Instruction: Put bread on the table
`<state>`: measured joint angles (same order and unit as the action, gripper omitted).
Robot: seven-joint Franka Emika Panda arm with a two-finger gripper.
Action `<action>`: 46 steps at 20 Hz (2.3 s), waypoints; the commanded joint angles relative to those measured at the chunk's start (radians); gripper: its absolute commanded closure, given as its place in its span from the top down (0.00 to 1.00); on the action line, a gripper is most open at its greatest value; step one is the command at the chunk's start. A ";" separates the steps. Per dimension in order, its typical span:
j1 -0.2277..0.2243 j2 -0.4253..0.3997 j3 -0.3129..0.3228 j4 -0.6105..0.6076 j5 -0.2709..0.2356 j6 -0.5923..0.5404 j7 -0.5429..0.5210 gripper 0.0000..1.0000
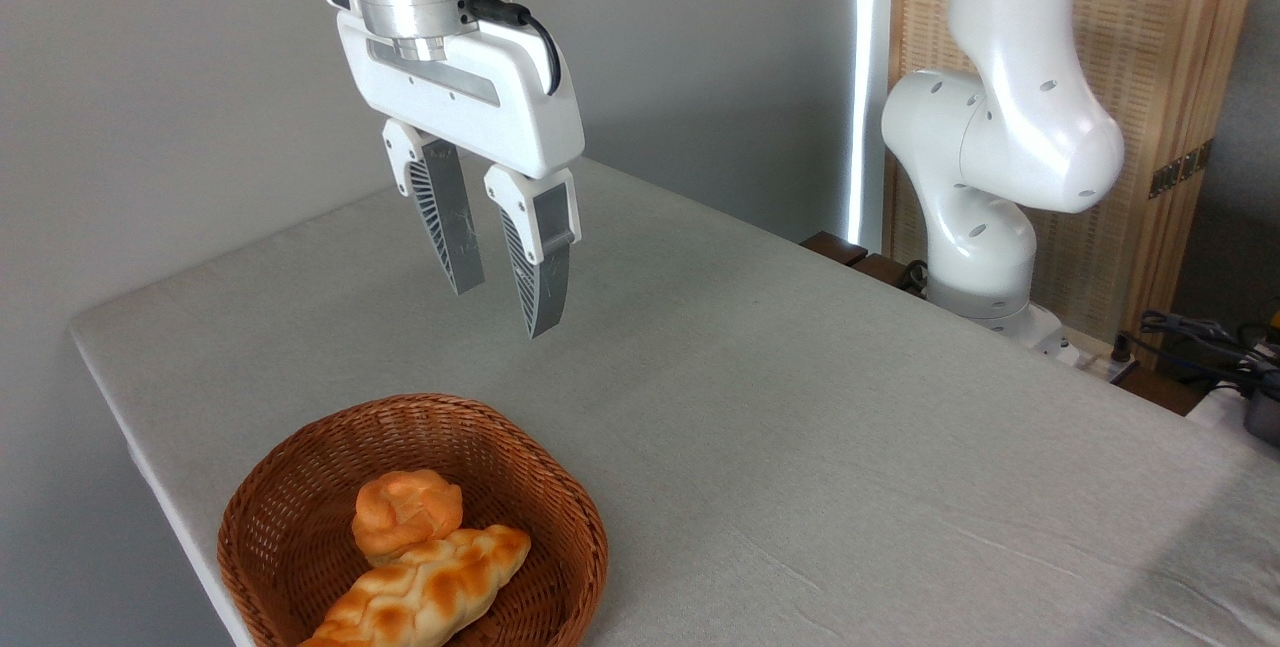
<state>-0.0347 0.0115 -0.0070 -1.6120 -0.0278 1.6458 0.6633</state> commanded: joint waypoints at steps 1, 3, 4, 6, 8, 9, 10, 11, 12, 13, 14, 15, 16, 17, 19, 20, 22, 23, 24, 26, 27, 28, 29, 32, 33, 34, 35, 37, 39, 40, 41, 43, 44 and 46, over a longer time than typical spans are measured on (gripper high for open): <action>-0.005 -0.007 0.016 0.001 -0.006 0.008 0.018 1.00; -0.005 -0.005 0.016 0.001 -0.006 0.011 0.019 1.00; -0.005 -0.005 0.016 0.001 -0.007 0.011 0.019 1.00; -0.005 -0.005 0.016 0.001 -0.006 0.011 0.018 1.00; -0.005 -0.004 0.016 0.001 -0.007 0.038 0.018 1.00; -0.005 -0.002 0.016 0.000 -0.007 0.073 0.018 1.00; -0.005 -0.001 0.016 -0.008 -0.007 0.110 0.018 1.00; -0.005 0.002 0.016 -0.020 -0.006 0.159 0.018 1.00; -0.005 0.004 0.012 -0.040 -0.004 0.213 0.018 1.00; -0.005 0.005 0.004 -0.066 -0.004 0.268 0.019 1.00; -0.005 0.008 -0.001 -0.100 -0.003 0.320 0.019 1.00; -0.007 0.013 -0.022 -0.133 -0.003 0.365 0.019 1.00; -0.007 0.021 -0.040 -0.178 -0.001 0.403 0.021 1.00; -0.007 0.034 -0.045 -0.212 0.000 0.448 0.021 1.00; -0.007 0.051 -0.054 -0.250 0.002 0.515 0.025 1.00; -0.007 0.059 -0.054 -0.259 0.002 0.531 0.025 1.00; -0.007 0.076 -0.054 -0.259 0.002 0.540 0.033 1.00; -0.007 0.087 -0.056 -0.259 0.002 0.552 0.033 1.00; -0.007 0.099 -0.054 -0.261 0.002 0.572 0.036 1.00; -0.007 0.134 -0.059 -0.261 0.000 0.618 0.056 1.00; -0.007 0.157 -0.077 -0.261 0.002 0.644 0.058 1.00; -0.007 0.175 -0.086 -0.261 0.002 0.672 0.058 1.00; -0.007 0.188 -0.090 -0.261 0.002 0.686 0.058 1.00; -0.007 0.209 -0.103 -0.261 0.005 0.695 0.062 0.84; -0.007 0.211 -0.103 -0.261 0.025 0.701 0.079 0.57; -0.007 0.209 -0.103 -0.261 0.043 0.701 0.100 0.37; -0.005 0.209 -0.103 -0.261 0.048 0.703 0.119 0.22; -0.005 0.208 -0.103 -0.261 0.048 0.701 0.124 0.13; -0.005 0.208 -0.103 -0.261 0.048 0.701 0.124 0.09; -0.005 0.208 -0.103 -0.261 0.049 0.701 0.124 0.08; -0.004 0.208 -0.103 -0.261 0.048 0.701 0.124 0.05; -0.004 0.206 -0.102 -0.259 0.049 0.701 0.125 0.02; -0.004 0.205 -0.102 -0.259 0.049 0.701 0.125 0.02; -0.002 0.196 -0.100 -0.255 0.048 0.701 0.124 0.02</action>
<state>-0.0442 0.2154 -0.1040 -1.8707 0.0130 2.3285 0.7748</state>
